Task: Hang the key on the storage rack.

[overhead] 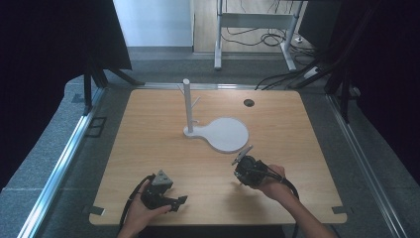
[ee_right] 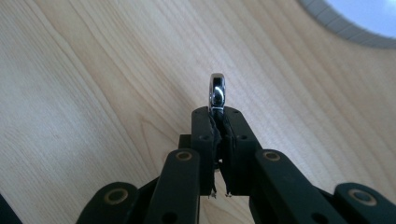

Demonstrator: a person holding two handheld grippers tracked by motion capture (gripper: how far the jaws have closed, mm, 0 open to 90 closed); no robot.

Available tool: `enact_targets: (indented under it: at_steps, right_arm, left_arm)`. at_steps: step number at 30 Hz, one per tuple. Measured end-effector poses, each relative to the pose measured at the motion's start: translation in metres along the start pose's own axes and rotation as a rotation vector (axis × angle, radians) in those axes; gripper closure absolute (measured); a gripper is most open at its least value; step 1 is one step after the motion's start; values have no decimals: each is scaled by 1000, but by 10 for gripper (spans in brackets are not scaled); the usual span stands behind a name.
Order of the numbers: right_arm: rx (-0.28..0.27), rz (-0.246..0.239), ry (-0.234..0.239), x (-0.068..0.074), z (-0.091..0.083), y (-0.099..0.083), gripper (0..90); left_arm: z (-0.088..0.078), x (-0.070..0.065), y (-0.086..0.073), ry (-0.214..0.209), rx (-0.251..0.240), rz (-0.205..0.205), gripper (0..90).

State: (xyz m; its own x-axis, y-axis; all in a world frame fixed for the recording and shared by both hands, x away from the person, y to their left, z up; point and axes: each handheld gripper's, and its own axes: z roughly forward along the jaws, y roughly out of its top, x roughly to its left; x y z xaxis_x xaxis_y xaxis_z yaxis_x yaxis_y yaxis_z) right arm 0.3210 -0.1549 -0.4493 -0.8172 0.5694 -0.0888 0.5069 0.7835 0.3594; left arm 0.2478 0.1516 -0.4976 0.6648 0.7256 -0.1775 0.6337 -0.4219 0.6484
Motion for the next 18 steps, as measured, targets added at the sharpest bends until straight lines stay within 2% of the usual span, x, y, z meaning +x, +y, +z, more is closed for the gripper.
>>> enact_targets:
  at_steps: [10,18]
  right_arm:
    - [-46,-15,-15,-2,-14,14,839]
    - [-63,-18,-24,-5,-17,26,839]
  left_arm:
    - [1,0,0,0,7,2,226]
    - [1,0,0,1,2,1,227]
